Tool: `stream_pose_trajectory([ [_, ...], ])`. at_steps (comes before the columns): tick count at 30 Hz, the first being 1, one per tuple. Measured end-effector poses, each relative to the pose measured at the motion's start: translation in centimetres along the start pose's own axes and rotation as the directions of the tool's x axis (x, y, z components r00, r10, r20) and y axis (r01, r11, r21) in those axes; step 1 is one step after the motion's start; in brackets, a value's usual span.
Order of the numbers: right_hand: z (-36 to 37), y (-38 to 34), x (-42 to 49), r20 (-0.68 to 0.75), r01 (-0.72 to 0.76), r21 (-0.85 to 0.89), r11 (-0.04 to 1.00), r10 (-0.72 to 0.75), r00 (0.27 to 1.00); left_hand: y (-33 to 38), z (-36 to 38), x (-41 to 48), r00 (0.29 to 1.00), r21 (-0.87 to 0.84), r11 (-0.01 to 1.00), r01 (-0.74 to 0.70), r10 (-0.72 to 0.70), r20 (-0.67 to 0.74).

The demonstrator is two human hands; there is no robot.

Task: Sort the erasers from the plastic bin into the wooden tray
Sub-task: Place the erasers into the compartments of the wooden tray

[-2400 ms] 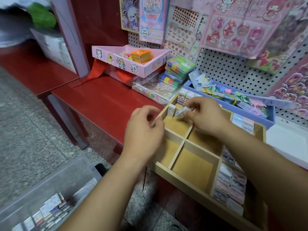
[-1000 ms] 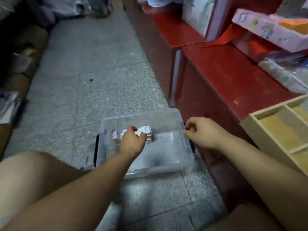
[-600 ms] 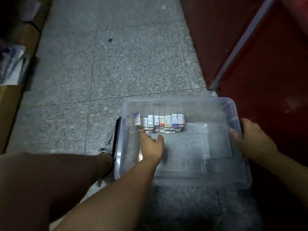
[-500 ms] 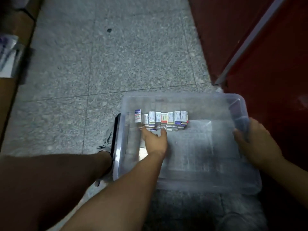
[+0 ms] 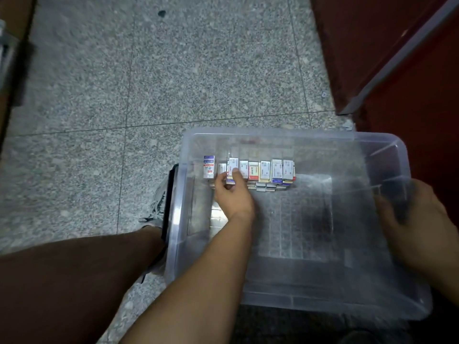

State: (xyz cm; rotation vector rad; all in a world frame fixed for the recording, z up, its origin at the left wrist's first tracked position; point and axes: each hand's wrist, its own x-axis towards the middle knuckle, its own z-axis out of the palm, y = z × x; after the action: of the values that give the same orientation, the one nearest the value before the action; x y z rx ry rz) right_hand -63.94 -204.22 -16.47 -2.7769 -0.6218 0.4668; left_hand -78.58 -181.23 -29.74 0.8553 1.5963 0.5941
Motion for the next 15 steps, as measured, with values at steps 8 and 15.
stream_pose_trajectory([
  [8,-0.1,-0.5,-0.3,0.005,-0.024,0.056,0.998,0.023,1.0,0.5,0.3,0.6,0.992,-0.089,0.989,0.117,-0.121,-0.04],
  [15,0.0,-0.4,-0.4,-0.017,-0.012,0.058,0.998,0.013,1.0,0.8,0.2,0.2,0.99,-0.123,0.984,0.127,-0.134,-0.048],
])
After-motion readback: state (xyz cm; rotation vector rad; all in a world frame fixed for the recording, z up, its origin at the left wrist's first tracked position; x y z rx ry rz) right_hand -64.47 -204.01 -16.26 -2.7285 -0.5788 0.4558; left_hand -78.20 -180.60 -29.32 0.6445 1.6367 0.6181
